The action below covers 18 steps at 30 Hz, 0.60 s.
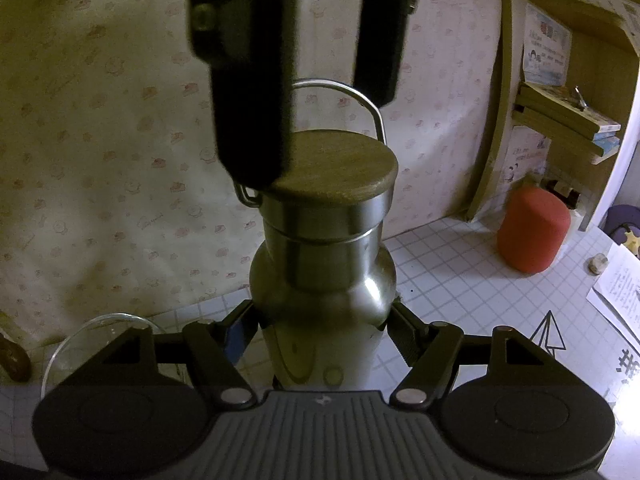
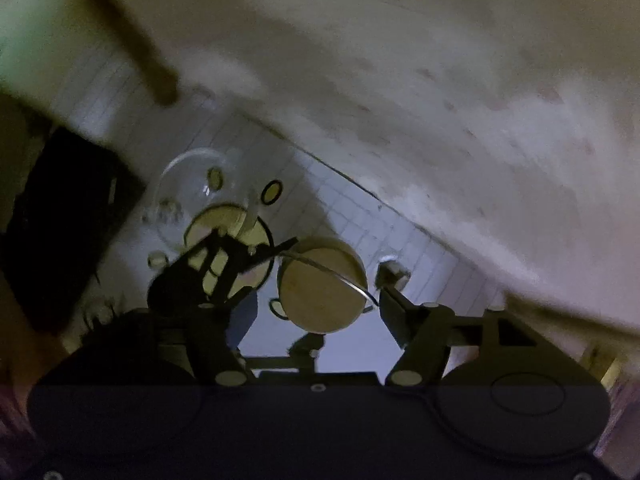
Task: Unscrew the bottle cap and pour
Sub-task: 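Twist the cap further with the right tool, then open it, then regrip the wooden cap with the right tool and twist it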
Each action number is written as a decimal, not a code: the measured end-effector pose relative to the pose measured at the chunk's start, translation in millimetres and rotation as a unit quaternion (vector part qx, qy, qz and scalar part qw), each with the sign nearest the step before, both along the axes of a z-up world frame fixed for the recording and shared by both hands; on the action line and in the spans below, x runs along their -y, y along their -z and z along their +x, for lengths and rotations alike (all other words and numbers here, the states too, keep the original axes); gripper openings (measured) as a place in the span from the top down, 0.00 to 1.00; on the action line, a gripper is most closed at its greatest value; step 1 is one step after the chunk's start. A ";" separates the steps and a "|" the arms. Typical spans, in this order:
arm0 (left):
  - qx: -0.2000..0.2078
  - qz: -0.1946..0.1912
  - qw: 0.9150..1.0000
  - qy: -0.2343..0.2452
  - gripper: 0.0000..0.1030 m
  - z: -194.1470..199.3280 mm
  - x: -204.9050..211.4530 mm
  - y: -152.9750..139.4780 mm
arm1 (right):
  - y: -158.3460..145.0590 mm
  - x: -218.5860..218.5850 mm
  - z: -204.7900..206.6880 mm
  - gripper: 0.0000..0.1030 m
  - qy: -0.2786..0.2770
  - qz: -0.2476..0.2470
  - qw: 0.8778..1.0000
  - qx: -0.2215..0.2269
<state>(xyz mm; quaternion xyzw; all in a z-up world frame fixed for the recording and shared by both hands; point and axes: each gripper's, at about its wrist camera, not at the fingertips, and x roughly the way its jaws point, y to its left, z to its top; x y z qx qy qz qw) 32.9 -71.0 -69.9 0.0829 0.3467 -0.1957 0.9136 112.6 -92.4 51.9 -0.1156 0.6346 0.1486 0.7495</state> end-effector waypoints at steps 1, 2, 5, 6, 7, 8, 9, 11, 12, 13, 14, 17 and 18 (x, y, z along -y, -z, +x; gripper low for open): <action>0.000 0.000 1.000 0.000 0.33 0.1 0.2 0.2 | -0.3 3.2 1.9 0.32 0.025 0.009 1.000 -0.002; 0.000 0.000 1.000 0.000 0.33 -0.3 0.1 -0.3 | -0.6 6.5 3.8 0.31 0.051 0.018 0.999 -0.005; 0.000 0.000 1.000 0.000 0.33 -0.3 0.6 -0.3 | -1.1 15.6 7.1 0.31 0.109 0.042 0.993 -0.009; 0.000 0.000 1.000 0.000 0.33 -0.4 -0.6 -1.2 | -1.2 18.7 7.7 0.31 0.126 0.050 0.991 -0.010; 0.000 0.000 1.000 0.000 0.33 -0.3 -1.0 -1.7 | -1.0 22.4 7.8 0.31 0.148 0.061 0.987 -0.012; 0.000 0.000 1.000 0.001 0.33 -0.6 -0.7 -1.7 | -0.8 26.3 7.8 0.31 0.172 0.073 0.982 -0.015; 0.000 0.000 1.000 0.000 0.33 -0.9 -0.8 -1.9 | -0.5 30.3 7.7 0.31 0.196 0.085 0.977 -0.018; 0.000 0.000 1.000 0.000 0.33 -1.3 -1.2 -2.6 | 2.2 37.3 5.5 0.31 0.249 0.107 0.962 -0.024; 0.000 0.000 1.000 0.000 0.33 -1.5 -1.5 -3.0 | 2.9 39.3 4.2 0.31 0.267 0.111 0.957 -0.023; 0.000 0.000 1.000 0.000 0.33 -1.7 -1.9 -3.4 | 3.6 41.2 2.6 0.31 0.285 0.114 0.951 -0.021; 0.000 0.000 1.000 0.001 0.33 -1.4 -2.5 -3.5 | 4.3 41.8 1.5 0.31 0.298 0.116 0.947 -0.020; 0.000 0.000 1.000 0.001 0.33 -1.4 -3.4 -4.0 | 6.1 40.1 -2.2 0.33 0.331 0.112 0.937 -0.011; 0.000 0.000 1.000 0.001 0.33 -1.4 -3.5 -4.0 | 6.1 39.7 -2.6 0.33 0.336 0.110 0.935 -0.009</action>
